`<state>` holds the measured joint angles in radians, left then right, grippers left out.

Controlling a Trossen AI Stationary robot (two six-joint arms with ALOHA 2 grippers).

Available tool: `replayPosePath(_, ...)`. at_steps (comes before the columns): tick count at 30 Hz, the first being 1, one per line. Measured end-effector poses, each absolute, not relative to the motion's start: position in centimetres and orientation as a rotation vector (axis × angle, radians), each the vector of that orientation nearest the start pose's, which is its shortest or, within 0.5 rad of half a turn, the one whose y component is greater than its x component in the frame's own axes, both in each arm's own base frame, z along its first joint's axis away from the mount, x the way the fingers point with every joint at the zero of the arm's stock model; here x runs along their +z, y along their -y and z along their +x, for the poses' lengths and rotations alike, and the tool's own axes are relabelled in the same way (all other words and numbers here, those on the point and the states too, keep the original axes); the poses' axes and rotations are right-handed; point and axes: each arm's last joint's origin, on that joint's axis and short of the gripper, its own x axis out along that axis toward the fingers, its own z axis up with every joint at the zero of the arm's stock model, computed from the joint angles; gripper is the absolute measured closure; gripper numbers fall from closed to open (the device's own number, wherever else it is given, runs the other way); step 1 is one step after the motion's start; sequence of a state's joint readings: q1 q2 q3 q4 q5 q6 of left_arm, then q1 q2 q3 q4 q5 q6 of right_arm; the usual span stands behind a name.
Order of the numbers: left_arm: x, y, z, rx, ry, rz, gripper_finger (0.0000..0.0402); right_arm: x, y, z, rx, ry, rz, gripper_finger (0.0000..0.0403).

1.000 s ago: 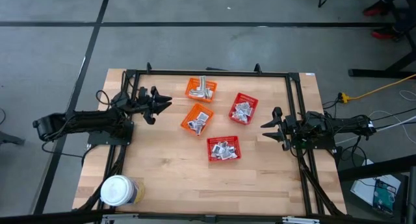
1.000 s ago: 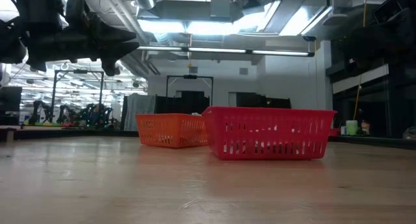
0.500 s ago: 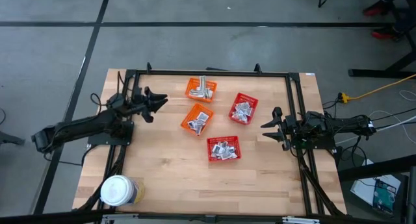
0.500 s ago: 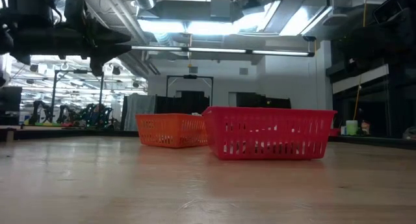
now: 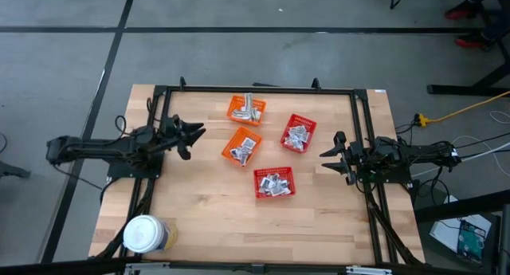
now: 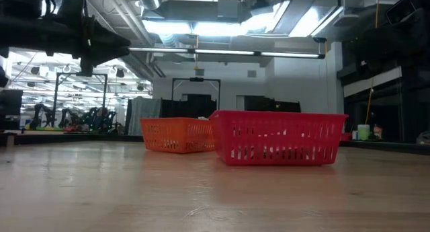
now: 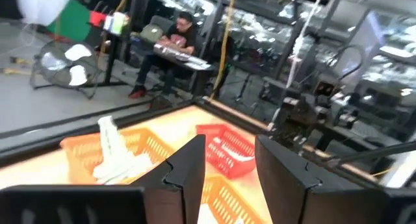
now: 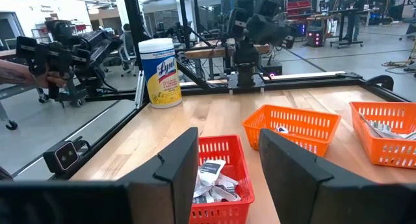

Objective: Pick & Place First Aid Supplies
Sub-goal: Return to Home Position

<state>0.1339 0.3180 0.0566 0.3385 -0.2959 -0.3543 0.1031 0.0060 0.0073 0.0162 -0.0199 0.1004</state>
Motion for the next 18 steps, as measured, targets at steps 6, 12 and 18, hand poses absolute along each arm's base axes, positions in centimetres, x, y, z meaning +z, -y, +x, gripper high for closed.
replayPosePath(6, 18.1, -1.0, 11.5, 0.402, 0.129, -0.303, 0.0275, 16.7, -1.1, 9.7, 0.124, 0.011, 0.101, 0.0240)
replayPosePath(12, 17.7, -0.8, 11.2, 0.287, 0.129, -0.313, 0.0274, 16.7, -1.1, 9.7, 0.124, 0.011, 0.101, 0.0240)
replayPosePath(18, 18.2, -0.8, 10.9, 0.094, 0.160, -0.276, 0.0274, 16.7, -1.1, 9.7, 0.123, 0.011, 0.101, 0.0240)
